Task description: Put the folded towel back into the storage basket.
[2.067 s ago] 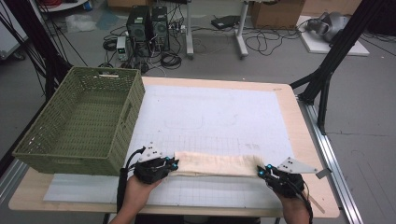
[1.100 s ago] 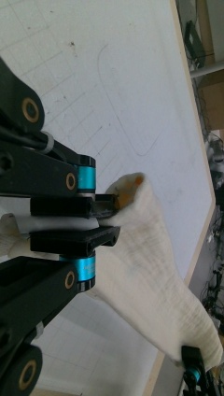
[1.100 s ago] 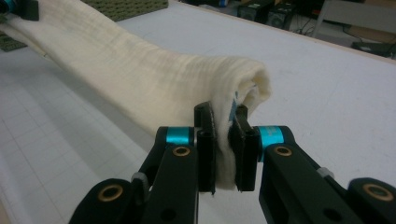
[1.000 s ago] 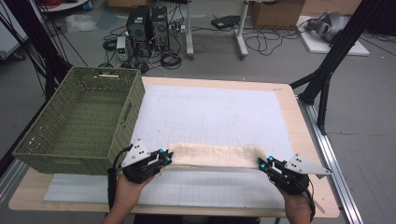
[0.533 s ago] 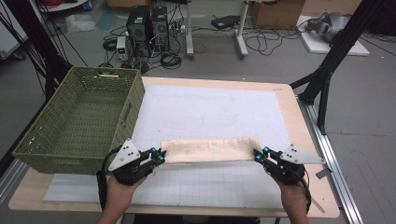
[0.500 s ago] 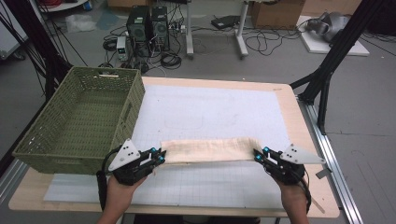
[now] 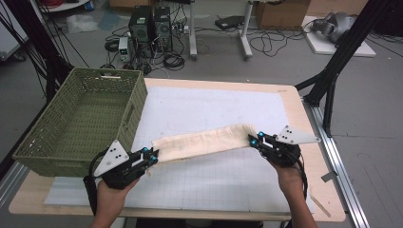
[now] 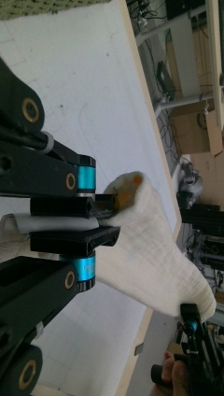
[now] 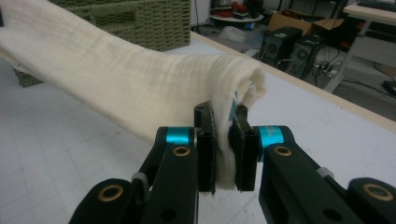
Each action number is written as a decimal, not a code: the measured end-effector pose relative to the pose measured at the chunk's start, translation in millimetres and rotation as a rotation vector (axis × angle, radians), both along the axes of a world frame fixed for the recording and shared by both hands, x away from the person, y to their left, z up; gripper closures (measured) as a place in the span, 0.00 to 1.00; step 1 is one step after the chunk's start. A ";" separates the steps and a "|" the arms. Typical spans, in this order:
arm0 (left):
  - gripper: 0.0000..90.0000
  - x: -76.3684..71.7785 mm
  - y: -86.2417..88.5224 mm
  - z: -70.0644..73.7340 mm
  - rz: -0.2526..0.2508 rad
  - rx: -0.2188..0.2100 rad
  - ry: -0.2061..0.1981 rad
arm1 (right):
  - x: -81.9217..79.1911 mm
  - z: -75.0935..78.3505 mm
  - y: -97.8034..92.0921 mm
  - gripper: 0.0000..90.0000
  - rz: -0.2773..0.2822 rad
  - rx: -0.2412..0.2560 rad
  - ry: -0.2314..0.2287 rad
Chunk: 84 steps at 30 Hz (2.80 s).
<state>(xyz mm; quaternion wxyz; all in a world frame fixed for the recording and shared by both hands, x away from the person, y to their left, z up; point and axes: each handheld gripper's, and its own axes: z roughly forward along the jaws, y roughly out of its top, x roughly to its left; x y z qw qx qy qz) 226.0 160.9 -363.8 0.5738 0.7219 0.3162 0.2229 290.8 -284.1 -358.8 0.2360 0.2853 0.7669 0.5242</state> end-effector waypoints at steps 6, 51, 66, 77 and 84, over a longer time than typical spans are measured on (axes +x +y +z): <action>0.93 -4.8 4.8 5.2 0.011 0.001 -0.019 | 11.1 7.3 8.8 0.91 0.005 -0.008 -0.001; 0.93 -32.9 46.9 20.3 0.069 -0.032 -0.106 | 77.6 42.4 90.8 0.91 0.081 -0.068 -0.015; 0.93 -41.6 71.4 26.6 0.125 -0.045 -0.135 | 103.9 55.6 137.0 0.92 0.135 -0.062 -0.027; 0.93 -50.1 88.2 31.1 0.169 -0.038 -0.153 | 121.7 60.4 166.9 0.92 0.195 -0.024 -0.028; 0.93 -50.1 104.4 32.5 0.218 -0.052 -0.153 | 134.3 65.2 193.6 0.92 0.211 -0.045 -0.023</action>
